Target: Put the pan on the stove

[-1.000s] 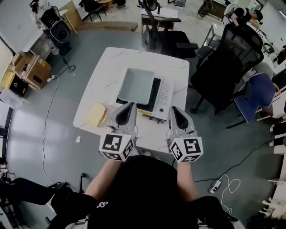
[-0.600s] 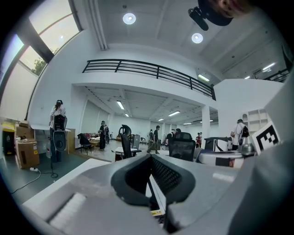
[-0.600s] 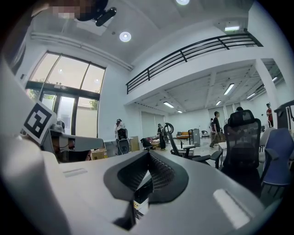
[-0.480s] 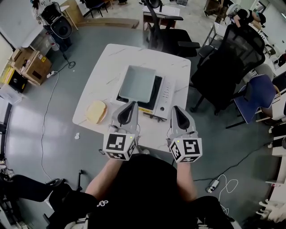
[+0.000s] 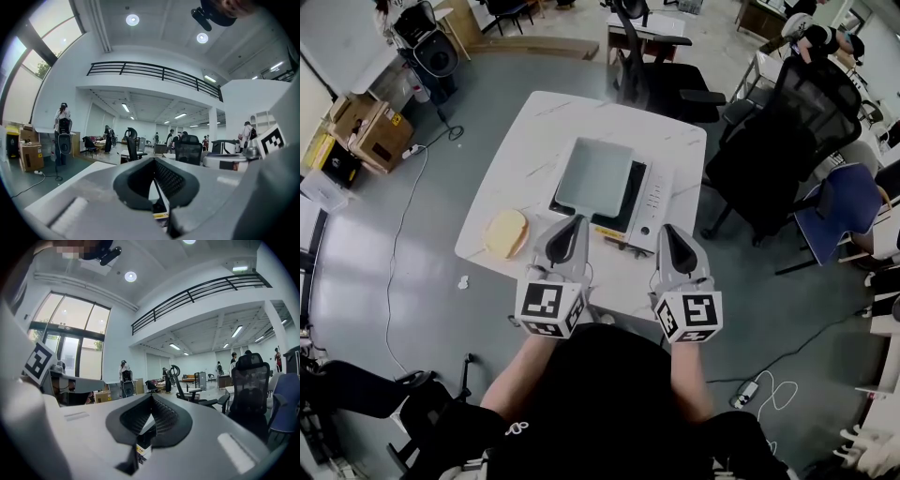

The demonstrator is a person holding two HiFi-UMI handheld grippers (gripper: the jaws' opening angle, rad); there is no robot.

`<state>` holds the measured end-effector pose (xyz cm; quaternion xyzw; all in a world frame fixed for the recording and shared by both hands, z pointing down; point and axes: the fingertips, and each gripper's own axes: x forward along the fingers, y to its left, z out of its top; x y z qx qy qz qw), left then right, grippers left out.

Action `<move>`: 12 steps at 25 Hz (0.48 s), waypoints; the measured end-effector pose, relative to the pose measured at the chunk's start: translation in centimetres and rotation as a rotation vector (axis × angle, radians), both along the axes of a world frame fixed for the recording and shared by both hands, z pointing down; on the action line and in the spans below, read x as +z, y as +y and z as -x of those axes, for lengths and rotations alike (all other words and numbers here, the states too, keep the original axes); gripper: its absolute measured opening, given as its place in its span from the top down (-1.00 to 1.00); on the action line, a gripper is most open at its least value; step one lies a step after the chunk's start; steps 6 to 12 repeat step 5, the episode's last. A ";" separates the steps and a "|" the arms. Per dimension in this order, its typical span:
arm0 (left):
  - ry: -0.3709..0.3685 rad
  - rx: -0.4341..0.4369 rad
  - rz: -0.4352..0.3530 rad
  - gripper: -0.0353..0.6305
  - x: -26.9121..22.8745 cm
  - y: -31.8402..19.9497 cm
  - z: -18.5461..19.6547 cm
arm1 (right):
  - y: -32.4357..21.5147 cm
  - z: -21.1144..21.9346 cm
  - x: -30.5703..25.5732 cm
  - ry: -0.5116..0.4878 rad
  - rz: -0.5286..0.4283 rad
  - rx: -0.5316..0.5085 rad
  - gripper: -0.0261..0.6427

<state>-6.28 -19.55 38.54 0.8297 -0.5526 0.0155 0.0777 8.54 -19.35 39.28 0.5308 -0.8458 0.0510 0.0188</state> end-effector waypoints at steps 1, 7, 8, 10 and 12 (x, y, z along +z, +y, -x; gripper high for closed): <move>0.001 0.000 0.001 0.89 0.0 0.0 0.0 | 0.0 0.0 0.0 0.001 0.000 -0.001 0.95; 0.003 0.001 0.003 0.89 0.1 0.0 0.0 | -0.2 0.1 -0.1 0.006 -0.004 -0.004 0.95; 0.003 0.001 0.003 0.89 0.1 0.0 0.0 | -0.2 0.1 -0.1 0.006 -0.004 -0.004 0.95; 0.003 0.001 0.003 0.89 0.1 0.0 0.0 | -0.2 0.1 -0.1 0.006 -0.004 -0.004 0.95; 0.003 0.001 0.003 0.89 0.1 0.0 0.0 | -0.2 0.1 -0.1 0.006 -0.004 -0.004 0.95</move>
